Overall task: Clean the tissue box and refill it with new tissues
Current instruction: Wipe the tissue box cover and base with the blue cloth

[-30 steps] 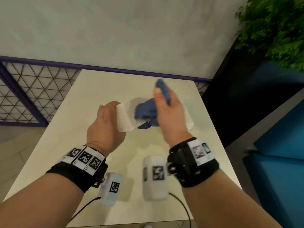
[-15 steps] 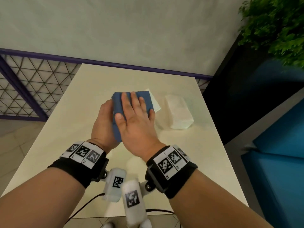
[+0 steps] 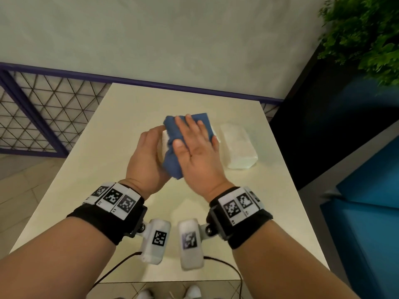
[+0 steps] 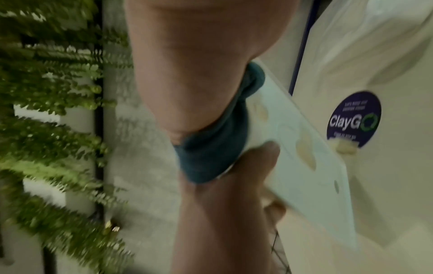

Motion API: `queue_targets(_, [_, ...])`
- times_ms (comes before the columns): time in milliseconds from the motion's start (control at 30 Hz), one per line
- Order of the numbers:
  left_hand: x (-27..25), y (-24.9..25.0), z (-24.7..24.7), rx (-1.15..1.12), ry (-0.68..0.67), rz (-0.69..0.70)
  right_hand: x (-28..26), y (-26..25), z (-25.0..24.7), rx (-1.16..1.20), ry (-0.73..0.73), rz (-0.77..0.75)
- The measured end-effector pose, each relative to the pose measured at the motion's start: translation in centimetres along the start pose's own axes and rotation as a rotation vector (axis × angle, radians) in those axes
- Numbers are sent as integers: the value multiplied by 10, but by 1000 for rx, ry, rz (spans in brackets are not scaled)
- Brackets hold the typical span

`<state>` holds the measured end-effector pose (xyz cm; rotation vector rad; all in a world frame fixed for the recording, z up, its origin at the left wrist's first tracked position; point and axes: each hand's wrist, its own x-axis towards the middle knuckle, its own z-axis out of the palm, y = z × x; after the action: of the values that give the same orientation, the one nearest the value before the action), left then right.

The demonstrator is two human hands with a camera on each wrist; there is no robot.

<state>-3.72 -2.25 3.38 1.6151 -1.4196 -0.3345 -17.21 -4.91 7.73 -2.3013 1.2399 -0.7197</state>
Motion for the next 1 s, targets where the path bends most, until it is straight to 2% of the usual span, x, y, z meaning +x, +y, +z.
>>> queue_targets(67, [-1, 2, -5, -71, -19, 25, 10, 20, -10, 92, 76, 87])
queue_targets(167, [-5, 9, -7, -56, -29, 22, 20, 29, -17, 197, 128, 228])
queue_targets(233, [-5, 9, -5, -95, -29, 16, 15, 13, -10, 54, 92, 188])
queue_targets(300, [-4, 12, -5, -45, -15, 9, 1, -5, 1, -74, 27, 68])
queue_targets(367, [-1, 16, -8, 35, -17, 0, -7, -8, 2, -92, 18, -25])
queue_targets(433, [0, 21, -13, -26, -47, 38, -1, 7, -7, -37, 73, -14])
queue_targets(533, [1, 15, -20, -134, -97, -4, 12, 30, -29, 278, 139, 148])
queue_targets(600, [-1, 5, -22, -251, -133, -90, 16, 34, -38, 562, 91, 313])
queue_targets(633, [-2, 0, -22, -319, -148, -130, 16, 37, -41, 655, 47, 349])
queue_targets(700, [-3, -7, -24, -461, -163, -174, 13, 39, -44, 710, -70, 271])
queue_targets(767, [-1, -11, -26, -549, -169, -169, 13, 35, -48, 662, -157, 148])
queue_targets(900, [-4, -19, -26, -675, -171, -189, 23, 23, -56, 535, -187, -2])
queue_targets(1000, [-12, -25, -28, -814, -203, -210, 28, 15, -58, 421, -296, -71])
